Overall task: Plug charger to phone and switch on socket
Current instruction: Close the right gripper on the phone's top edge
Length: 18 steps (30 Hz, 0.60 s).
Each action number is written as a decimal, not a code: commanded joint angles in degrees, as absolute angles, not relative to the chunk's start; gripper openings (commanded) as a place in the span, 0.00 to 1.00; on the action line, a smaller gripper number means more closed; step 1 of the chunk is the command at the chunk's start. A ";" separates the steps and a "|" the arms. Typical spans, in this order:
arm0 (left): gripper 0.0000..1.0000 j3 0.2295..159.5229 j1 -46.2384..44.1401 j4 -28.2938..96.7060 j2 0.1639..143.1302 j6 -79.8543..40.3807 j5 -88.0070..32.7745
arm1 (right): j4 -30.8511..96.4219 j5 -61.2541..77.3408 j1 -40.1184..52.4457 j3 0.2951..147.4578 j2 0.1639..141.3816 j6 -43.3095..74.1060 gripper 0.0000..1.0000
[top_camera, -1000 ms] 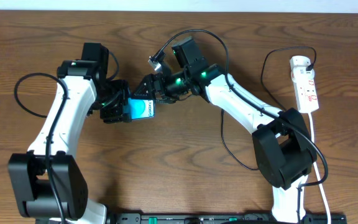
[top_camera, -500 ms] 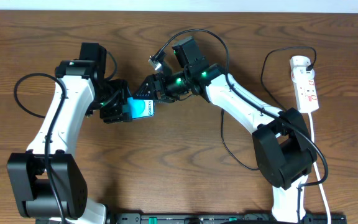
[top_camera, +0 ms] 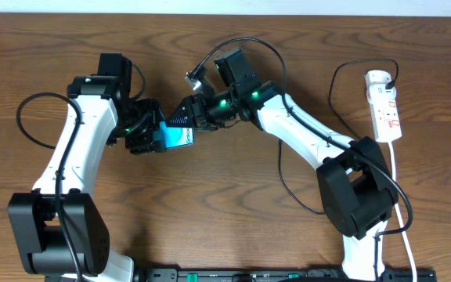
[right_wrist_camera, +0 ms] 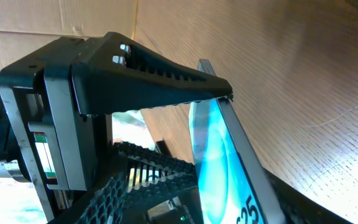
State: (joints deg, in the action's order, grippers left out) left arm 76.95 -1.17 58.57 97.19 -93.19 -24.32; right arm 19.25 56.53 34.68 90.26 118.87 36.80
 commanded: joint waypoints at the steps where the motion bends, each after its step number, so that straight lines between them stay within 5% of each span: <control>1: 0.07 77.14 -0.82 58.39 96.99 -93.73 -25.54 | 19.29 57.14 36.10 90.96 118.39 36.80 0.61; 18: 0.07 77.14 -0.78 57.71 96.99 -93.71 -26.61 | 19.29 58.17 36.10 90.96 118.37 37.23 0.56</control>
State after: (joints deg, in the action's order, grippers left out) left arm 76.95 -1.13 57.76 97.19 -93.19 -25.23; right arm 19.27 56.62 35.51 90.26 118.87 37.06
